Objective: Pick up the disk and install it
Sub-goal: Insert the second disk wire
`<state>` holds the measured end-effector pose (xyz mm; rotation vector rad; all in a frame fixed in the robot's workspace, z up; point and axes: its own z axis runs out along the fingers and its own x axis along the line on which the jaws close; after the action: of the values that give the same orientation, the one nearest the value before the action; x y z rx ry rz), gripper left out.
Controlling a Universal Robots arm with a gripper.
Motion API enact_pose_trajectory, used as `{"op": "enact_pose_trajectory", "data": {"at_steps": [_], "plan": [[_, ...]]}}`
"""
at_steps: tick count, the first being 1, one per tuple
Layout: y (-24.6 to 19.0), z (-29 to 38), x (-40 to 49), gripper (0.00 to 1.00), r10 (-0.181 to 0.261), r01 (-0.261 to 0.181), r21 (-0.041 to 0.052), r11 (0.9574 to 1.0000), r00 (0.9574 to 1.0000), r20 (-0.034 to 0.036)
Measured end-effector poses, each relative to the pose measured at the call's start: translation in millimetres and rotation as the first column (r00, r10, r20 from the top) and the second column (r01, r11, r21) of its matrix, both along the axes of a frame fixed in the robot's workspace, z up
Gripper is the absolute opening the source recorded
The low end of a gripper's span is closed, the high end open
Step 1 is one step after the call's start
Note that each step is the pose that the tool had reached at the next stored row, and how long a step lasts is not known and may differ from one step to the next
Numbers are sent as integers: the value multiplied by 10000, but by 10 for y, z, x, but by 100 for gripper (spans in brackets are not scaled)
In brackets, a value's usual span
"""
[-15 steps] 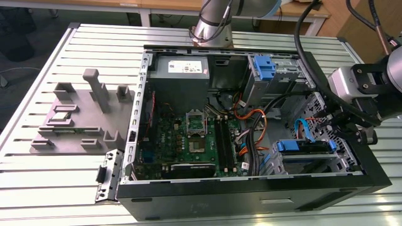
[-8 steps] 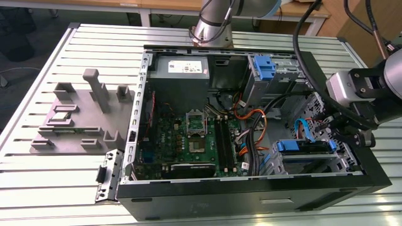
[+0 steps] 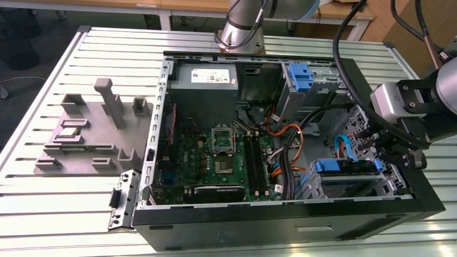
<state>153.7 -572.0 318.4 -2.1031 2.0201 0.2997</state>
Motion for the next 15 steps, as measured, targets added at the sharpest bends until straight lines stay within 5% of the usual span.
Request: {"op": "enact_pose_trajectory", "data": {"at_steps": [15], "plan": [[18,-25,-28,30,-142,142,-15,9999,9999,8]]}}
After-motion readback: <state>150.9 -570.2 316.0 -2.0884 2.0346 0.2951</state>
